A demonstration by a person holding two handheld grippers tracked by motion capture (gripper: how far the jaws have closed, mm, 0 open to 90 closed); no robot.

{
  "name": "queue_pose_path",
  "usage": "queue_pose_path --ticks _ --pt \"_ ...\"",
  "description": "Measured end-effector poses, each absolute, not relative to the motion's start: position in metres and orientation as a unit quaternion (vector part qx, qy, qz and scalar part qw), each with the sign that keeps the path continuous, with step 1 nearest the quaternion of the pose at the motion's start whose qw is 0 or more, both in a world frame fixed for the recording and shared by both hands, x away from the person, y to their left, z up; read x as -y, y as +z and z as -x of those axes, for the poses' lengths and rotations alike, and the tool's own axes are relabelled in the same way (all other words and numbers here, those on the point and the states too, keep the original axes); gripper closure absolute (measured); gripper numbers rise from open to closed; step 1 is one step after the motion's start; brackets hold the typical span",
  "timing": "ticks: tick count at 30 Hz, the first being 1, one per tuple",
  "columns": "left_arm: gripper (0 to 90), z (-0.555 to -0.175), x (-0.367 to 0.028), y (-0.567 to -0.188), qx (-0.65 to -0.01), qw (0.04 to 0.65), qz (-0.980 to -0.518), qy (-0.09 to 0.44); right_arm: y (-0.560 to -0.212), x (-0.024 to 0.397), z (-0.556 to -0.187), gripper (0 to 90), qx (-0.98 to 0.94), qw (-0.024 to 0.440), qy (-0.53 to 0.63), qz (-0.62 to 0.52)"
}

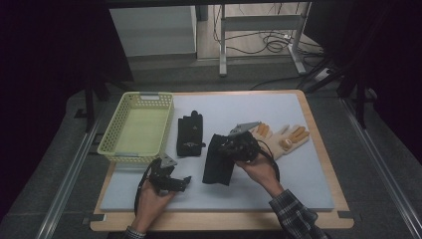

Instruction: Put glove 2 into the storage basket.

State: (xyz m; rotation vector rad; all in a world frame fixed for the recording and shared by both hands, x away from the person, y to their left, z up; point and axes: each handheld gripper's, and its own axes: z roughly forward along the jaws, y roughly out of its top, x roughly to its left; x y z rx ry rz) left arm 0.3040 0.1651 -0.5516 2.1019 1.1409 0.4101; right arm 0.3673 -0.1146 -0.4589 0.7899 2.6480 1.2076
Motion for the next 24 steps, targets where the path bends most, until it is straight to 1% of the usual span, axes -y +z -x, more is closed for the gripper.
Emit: queue_pose_path --ticks 2,5,6,7,8,9,10,11,12,14,17,19,22,24 --pt "5.7 -0.304 -0.165 -0.552 -0.441 0.350 -0.811 0.159 -0.468 0.116 -0.359 81.8 -0.880 0.059 0.394 -0.259" --pt "5.7 -0.304 -0.165 -0.552 -0.442 0.350 -0.811 0.158 -0.493 0.120 -0.350 79.7 -0.887 0.063 0.376 -0.261" --pt "5.7 -0.304 -0.165 -0.552 -0.442 0.350 -0.811 0.158 -0.493 0.120 -0.350 79.7 -0.887 0.063 0.376 -0.261" --pt "5.7 -0.304 -0.165 -0.552 -0.441 0.350 -0.811 0.158 -0.500 0.121 -0.349 75.2 -0.888 0.065 0.372 -0.262" --pt "5.7 -0.304 -0.165 -0.552 -0.441 0.350 -0.812 0.158 -0.504 0.122 -0.349 66.7 -0.888 0.062 0.373 -0.262" --pt "5.7 -0.304 -0.165 -0.552 -0.440 0.349 -0.812 0.158 -0.505 0.123 -0.352 55.7 -0.884 0.068 0.377 -0.269" --pt "5.7 -0.304 -0.165 -0.552 -0.440 0.349 -0.812 0.158 -0.505 0.123 -0.352 55.7 -0.884 0.068 0.377 -0.269" --pt "5.7 -0.304 -0.165 -0.552 -0.440 0.349 -0.812 0.158 -0.502 0.123 -0.355 52.8 -0.881 0.071 0.381 -0.272" --pt "5.7 -0.304 -0.165 -0.552 -0.440 0.349 -0.812 0.158 -0.496 0.121 -0.364 52.0 -0.873 0.073 0.394 -0.277" --pt "5.7 -0.304 -0.165 -0.552 -0.440 0.349 -0.812 0.158 -0.492 0.116 -0.374 53.2 -0.871 0.077 0.398 -0.277" --pt "5.7 -0.304 -0.165 -0.552 -0.441 0.349 -0.812 0.157 -0.490 0.105 -0.389 67.1 -0.875 0.087 0.390 -0.272" --pt "5.7 -0.304 -0.165 -0.552 -0.441 0.349 -0.812 0.158 -0.490 0.092 -0.400 72.0 -0.880 0.095 0.383 -0.263" --pt "5.7 -0.304 -0.165 -0.552 -0.441 0.350 -0.812 0.157 -0.494 0.073 -0.415 71.7 -0.888 0.090 0.375 -0.250" --pt "5.7 -0.304 -0.166 -0.552 -0.440 0.350 -0.812 0.157 -0.500 0.061 -0.423 68.4 -0.893 0.092 0.367 -0.243"
